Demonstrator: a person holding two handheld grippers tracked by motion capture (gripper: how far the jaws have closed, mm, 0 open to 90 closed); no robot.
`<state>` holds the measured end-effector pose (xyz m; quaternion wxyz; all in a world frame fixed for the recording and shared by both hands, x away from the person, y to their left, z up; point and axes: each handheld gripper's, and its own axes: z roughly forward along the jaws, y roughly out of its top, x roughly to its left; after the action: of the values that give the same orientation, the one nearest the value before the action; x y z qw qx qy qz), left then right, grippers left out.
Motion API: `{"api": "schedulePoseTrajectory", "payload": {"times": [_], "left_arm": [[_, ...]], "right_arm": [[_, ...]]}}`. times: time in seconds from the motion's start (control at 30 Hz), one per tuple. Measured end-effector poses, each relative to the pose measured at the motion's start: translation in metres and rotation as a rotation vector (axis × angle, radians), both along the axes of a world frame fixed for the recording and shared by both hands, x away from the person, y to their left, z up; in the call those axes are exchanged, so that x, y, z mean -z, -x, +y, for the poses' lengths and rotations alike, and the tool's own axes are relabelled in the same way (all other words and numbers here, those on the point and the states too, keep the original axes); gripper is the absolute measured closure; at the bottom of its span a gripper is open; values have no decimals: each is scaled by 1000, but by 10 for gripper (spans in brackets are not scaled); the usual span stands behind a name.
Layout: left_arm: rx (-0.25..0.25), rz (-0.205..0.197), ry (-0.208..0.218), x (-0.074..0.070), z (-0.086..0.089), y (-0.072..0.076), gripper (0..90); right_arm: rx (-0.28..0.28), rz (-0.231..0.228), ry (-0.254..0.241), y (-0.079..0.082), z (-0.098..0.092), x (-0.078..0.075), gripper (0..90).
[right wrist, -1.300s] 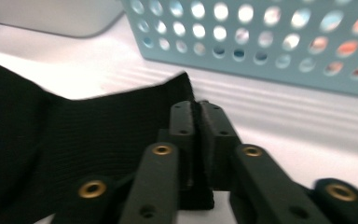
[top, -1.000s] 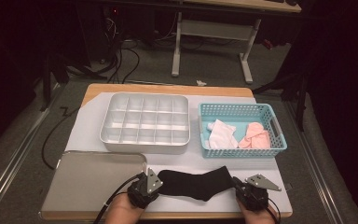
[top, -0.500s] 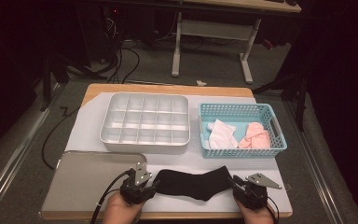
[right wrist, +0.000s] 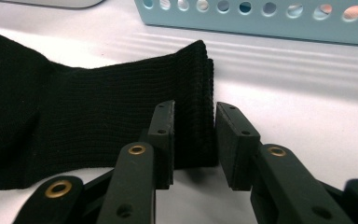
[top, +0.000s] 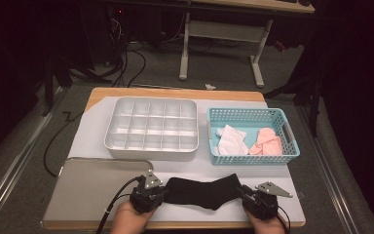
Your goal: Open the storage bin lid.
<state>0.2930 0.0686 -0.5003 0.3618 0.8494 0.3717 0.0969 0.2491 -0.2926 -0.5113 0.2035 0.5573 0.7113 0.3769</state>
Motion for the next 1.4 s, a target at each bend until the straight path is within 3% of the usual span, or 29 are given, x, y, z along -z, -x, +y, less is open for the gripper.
{"api": "schedulePoseTrajectory", "payload": {"times": [0.13,0.23,0.5,0.63,0.97,1.13,1.4], "left_arm": [[-18,-43,28,-1,6,3,825],[-55,-76,55,-4,18,3,825],[-181,-112,122,-5,63,4,823],[-224,-150,155,-4,73,4,820],[-224,-228,175,-7,56,6,821],[-223,-228,166,-11,47,-2,823],[-208,-229,163,-21,38,-14,829]], "right_arm": [[-1,-4,12,1,3,-1,788],[-20,-9,14,-1,10,-4,798],[-100,-27,9,-10,52,-5,792],[-123,-54,28,-14,68,-7,789],[-101,-52,45,-19,61,-11,787],[-95,-29,41,-16,54,-3,780],[-84,-24,15,-18,49,-7,717]]}}
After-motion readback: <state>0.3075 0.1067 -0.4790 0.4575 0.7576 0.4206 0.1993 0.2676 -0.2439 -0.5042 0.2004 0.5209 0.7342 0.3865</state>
